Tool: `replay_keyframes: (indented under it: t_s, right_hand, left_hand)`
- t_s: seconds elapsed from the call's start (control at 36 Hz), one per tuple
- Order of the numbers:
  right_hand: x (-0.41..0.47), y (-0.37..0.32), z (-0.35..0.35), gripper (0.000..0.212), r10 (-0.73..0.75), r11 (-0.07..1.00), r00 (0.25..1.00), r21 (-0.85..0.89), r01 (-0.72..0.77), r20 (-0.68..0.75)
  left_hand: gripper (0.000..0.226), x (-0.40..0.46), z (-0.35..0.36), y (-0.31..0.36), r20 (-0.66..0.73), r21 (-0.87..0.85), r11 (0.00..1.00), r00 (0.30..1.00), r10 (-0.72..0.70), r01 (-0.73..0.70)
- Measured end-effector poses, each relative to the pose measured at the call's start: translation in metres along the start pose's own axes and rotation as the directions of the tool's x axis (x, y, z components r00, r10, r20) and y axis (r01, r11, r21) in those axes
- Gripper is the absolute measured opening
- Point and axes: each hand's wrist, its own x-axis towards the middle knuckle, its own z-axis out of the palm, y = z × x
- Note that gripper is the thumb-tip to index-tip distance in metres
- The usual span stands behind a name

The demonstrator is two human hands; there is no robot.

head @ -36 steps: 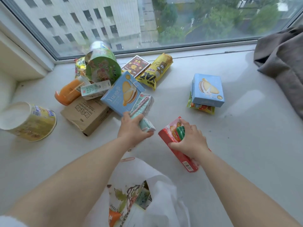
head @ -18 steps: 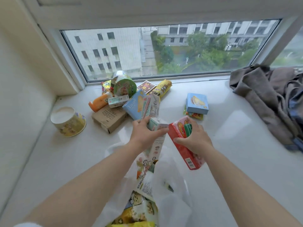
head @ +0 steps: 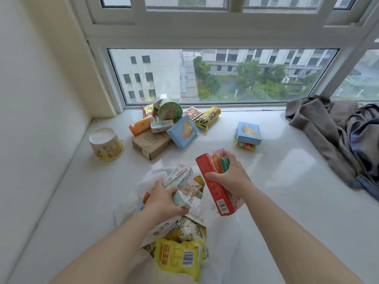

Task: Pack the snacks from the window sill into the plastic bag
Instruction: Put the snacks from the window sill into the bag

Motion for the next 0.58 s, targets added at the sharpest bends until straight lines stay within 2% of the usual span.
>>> replay_keyframes:
  t_s: [0.11,0.22,0.33,0.44,0.53,0.58]
  right_hand:
    - [-0.005,-0.016,0.016,0.101,-0.020,0.981,0.997,0.193,0.006,0.069]
    - [-0.010,-0.025,0.038,0.085,-0.012,0.856,0.982,0.509,-0.086,0.187]
    - [-0.017,-0.018,0.067,0.078,0.034,0.775,0.967,0.605,-0.185,0.252]
    - [-0.026,0.005,0.079,0.090,0.099,0.869,0.960,0.448,-0.211,0.261]
    - [-0.030,0.023,0.066,0.101,0.183,0.961,0.961,0.168,-0.219,0.206]
    - [-0.032,0.036,0.054,0.104,0.268,0.962,0.948,-0.004,-0.272,0.172]
  left_hand:
    - [0.080,-0.013,-0.004,-0.019,-0.002,0.091,0.996,1.000,0.022,-0.022]
    - [0.075,-0.022,-0.006,-0.031,-0.061,0.208,0.978,0.998,0.027,-0.014]
    - [0.076,-0.026,-0.012,-0.042,-0.120,0.226,0.973,0.993,-0.015,0.042]
    - [0.073,-0.027,-0.018,-0.043,-0.114,0.189,0.981,0.993,-0.014,0.035]
    - [0.076,-0.028,-0.016,-0.036,-0.072,0.178,0.984,0.997,0.026,-0.013]
    - [0.079,-0.029,-0.010,-0.028,-0.044,0.167,0.984,0.997,0.064,-0.056]
